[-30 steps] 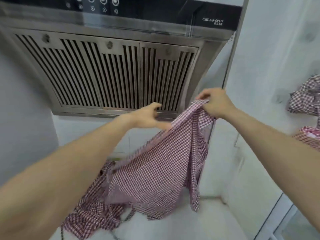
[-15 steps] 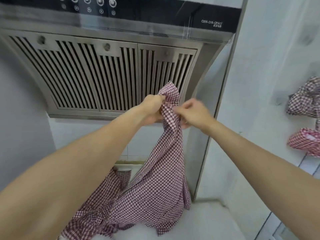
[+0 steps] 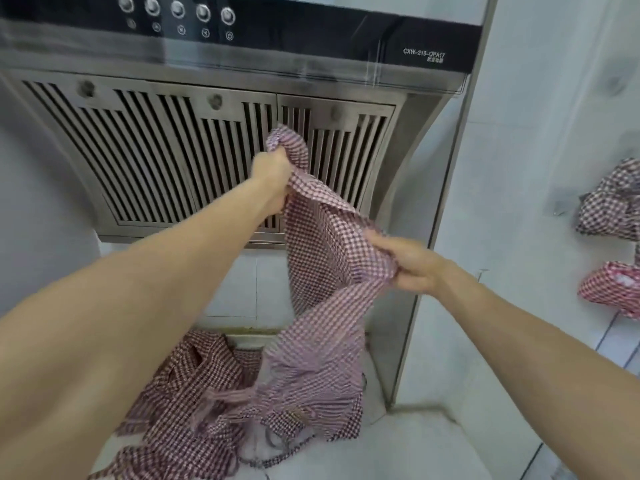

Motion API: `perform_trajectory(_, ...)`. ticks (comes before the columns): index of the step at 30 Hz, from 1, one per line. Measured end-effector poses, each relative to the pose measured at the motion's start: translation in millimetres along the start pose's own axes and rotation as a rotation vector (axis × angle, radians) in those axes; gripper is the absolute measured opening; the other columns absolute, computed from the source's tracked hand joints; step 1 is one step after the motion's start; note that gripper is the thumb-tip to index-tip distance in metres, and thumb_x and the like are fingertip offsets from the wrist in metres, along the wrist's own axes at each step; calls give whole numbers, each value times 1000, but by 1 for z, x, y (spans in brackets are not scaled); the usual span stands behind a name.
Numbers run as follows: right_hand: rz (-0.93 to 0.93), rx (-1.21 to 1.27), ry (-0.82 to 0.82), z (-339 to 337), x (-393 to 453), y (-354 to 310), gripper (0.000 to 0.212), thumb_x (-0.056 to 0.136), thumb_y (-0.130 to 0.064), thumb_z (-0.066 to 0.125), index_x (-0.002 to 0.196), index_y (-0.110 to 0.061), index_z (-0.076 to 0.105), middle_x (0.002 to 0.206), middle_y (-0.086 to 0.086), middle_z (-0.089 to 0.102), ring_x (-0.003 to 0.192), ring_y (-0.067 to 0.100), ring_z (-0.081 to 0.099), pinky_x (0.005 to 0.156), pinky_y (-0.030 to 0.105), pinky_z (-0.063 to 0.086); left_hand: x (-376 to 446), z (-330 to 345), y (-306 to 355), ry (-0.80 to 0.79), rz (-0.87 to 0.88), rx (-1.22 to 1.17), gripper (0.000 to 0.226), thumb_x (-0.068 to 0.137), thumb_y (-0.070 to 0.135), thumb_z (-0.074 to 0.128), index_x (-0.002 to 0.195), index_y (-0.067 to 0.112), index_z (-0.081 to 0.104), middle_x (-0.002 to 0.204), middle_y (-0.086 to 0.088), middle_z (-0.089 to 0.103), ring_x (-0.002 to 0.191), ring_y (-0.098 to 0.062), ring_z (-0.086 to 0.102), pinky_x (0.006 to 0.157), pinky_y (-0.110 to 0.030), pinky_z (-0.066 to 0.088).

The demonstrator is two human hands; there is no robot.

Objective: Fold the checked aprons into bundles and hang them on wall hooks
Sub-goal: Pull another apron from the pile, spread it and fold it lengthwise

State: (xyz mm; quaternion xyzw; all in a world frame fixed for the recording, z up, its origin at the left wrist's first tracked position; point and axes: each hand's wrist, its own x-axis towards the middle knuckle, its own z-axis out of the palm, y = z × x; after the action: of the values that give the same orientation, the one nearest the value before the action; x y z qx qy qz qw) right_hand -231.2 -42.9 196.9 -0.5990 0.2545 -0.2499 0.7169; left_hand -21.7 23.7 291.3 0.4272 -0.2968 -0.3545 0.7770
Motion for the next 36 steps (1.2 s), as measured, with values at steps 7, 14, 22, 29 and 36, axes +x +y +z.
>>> perform_trajectory(7,-13,-520,108,-31,-29,-80,43,86,-35,70,109,0,63,109,6,73,98,19,69,86,36,56,34,-48,9,208,-6,142,35,103,14,48,135,0,47,117,-17,63,92,-28,68,59,-34,62)
perform_trajectory(14,-48,-724,291,-21,-27,-112,39,84,-40,70,110,-11,68,108,4,75,98,23,71,90,38,54,47,-54,15,346,31,345,39,103,30,46,132,5,53,100,-6,69,80,-19,70,69,-36,62)
perform_trajectory(22,-22,-1414,441,-41,-17,-84,27,97,-29,60,77,-12,62,87,4,66,84,23,60,71,32,42,47,-79,12,393,165,444,37,100,34,47,113,3,63,94,-7,65,73,-18,58,62,-30,46)
perform_trajectory(29,12,-848,546,-46,-11,-57,33,91,-33,68,75,-7,58,80,8,64,67,17,58,54,25,45,21,-103,11,-224,-257,250,38,104,39,39,116,8,57,99,-5,66,92,-21,62,85,-39,49)
perform_trajectory(36,350,-1063,158,-77,-25,-58,87,35,-32,99,114,-9,69,108,4,75,105,27,69,101,46,51,17,-151,17,-535,-314,655,44,83,17,67,126,11,59,125,-4,68,116,-21,64,94,-36,47)
